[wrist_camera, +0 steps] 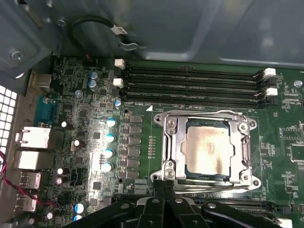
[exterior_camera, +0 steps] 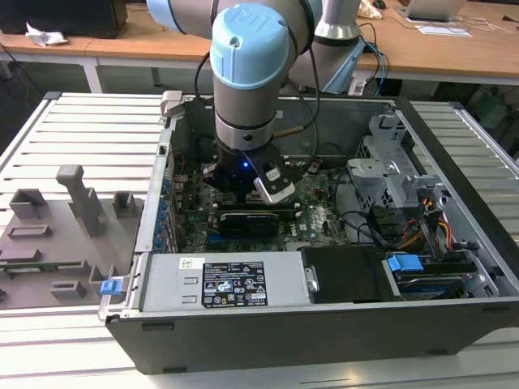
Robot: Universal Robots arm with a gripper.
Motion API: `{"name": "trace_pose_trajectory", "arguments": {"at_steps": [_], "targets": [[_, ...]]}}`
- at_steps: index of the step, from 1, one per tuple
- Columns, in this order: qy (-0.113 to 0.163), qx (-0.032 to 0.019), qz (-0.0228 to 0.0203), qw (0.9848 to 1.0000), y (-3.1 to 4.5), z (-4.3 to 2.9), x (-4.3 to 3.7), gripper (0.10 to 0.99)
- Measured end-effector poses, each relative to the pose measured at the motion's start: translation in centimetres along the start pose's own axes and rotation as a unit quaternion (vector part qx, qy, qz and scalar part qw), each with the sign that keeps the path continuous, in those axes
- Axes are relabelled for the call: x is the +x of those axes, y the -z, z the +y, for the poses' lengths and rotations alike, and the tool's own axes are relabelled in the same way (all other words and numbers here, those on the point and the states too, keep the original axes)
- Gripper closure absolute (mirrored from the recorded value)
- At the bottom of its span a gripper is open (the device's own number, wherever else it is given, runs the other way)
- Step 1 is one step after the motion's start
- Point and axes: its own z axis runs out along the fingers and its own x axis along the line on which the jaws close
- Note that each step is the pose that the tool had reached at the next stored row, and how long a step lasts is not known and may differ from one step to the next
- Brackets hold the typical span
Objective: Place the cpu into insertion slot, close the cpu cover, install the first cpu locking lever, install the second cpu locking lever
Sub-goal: 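Install the second cpu locking lever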
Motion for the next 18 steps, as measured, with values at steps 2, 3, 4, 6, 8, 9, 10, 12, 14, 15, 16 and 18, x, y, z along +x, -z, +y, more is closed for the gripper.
{"name": "trace_pose_trajectory", "arguments": {"at_steps": [2,3,4,6,8,9,10,12,14,15,16,18], "targets": [[0.0,-0.0079,-0.0004,1.0,-0.34,-0.07,0.16,0.98],[0.0,-0.0111,-0.0005,0.9999,-0.49,-0.11,0.21,0.98],[0.0,-0.0133,-0.0006,0.9999,-0.55,-0.13,0.23,0.98],[0.0,-0.0181,-0.0009,0.9998,-0.67,-0.15,0.26,0.98],[0.0,-0.0215,-0.0011,0.9998,-0.78,-0.17,0.28,0.98],[0.0,-0.0232,-0.0012,0.9997,-0.83,-0.18,0.3,0.98],[0.0,-0.0259,-0.0013,0.9997,-0.9,-0.21,0.34,0.98],[0.0,-0.0314,-0.0016,0.9995,-1.04,-0.22,0.56,0.98],[0.0,-0.032,-0.0017,0.9995,-1.07,-0.21,0.64,0.98],[0.0,-0.0319,-0.0016,0.9995,-1.07,-0.22,0.65,0.98],[0.0,-0.0318,-0.0016,0.9995,-1.05,-0.23,0.66,0.98],[0.0,-0.0318,-0.0016,0.9995,-0.97,-0.21,0.66,0.98]]}}
